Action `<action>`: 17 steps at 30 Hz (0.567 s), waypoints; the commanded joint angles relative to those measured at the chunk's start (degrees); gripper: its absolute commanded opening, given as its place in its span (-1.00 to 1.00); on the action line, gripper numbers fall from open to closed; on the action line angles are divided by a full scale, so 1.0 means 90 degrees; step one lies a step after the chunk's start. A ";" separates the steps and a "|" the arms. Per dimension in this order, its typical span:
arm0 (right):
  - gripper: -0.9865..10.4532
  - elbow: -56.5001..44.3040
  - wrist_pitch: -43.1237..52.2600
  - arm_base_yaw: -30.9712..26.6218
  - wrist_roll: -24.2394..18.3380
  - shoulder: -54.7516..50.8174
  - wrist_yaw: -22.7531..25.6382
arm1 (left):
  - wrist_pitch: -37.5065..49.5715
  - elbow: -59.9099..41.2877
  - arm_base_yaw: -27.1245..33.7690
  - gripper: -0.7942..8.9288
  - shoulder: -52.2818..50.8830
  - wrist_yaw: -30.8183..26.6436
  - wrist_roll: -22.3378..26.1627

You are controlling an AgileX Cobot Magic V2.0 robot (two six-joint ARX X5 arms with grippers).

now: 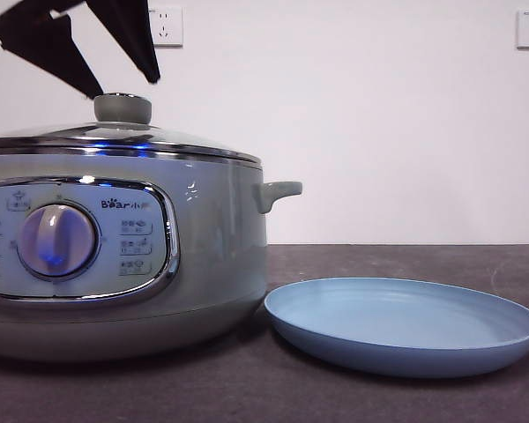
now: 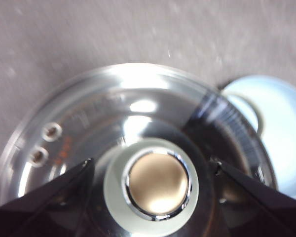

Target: Take the potato out from the steamer,put the potato on the plate,close the lid

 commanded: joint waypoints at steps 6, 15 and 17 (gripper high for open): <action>0.11 0.0024 0.0034 0.0017 0.0022 -0.0002 0.0015 | -0.0095 0.0012 -0.0114 -0.05 0.0301 -0.0039 0.0080; 0.10 0.0024 0.0034 0.0017 0.0024 -0.0005 0.0012 | -0.0219 0.0012 -0.0114 -0.40 0.0481 -0.0039 0.0155; 0.10 0.0024 0.0034 0.0017 0.0024 -0.0005 0.0015 | -0.0209 0.0015 -0.0114 -0.72 0.0481 -0.0039 0.0192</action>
